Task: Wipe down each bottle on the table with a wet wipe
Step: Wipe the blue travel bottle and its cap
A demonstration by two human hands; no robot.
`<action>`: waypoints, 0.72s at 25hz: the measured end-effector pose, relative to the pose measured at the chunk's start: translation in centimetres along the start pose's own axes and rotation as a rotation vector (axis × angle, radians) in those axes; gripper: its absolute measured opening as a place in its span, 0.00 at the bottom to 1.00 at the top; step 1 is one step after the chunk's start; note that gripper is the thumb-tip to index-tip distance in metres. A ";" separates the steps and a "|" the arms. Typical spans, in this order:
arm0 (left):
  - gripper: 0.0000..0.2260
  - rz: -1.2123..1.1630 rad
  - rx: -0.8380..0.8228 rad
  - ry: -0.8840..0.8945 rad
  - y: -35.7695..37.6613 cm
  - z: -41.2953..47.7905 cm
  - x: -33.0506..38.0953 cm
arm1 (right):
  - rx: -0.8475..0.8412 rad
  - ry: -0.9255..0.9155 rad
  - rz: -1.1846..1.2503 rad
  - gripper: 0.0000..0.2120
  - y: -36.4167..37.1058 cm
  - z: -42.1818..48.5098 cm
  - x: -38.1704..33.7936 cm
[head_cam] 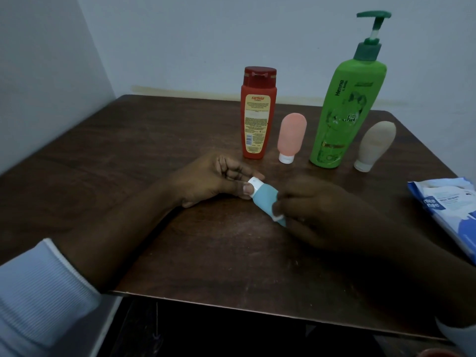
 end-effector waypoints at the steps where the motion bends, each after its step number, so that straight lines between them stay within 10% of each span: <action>1: 0.16 -0.002 -0.002 0.001 -0.1 0.0 -0.1 | -0.023 -0.055 -0.041 0.10 0.7 0.4 -1.2; 18: 0.16 0.004 -0.008 0.027 0.2 -0.2 0.0 | 0.078 0.175 0.126 0.17 -0.4 0.1 2.7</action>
Point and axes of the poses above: each hand's wrist, its own z-axis towards the middle knuckle, its own y-axis out of the palm, x = y × z, the point moved 8 cm from there along z, towards the middle knuckle, and after that the axes turned 2 degrees about -z, right-handed, at the moved point
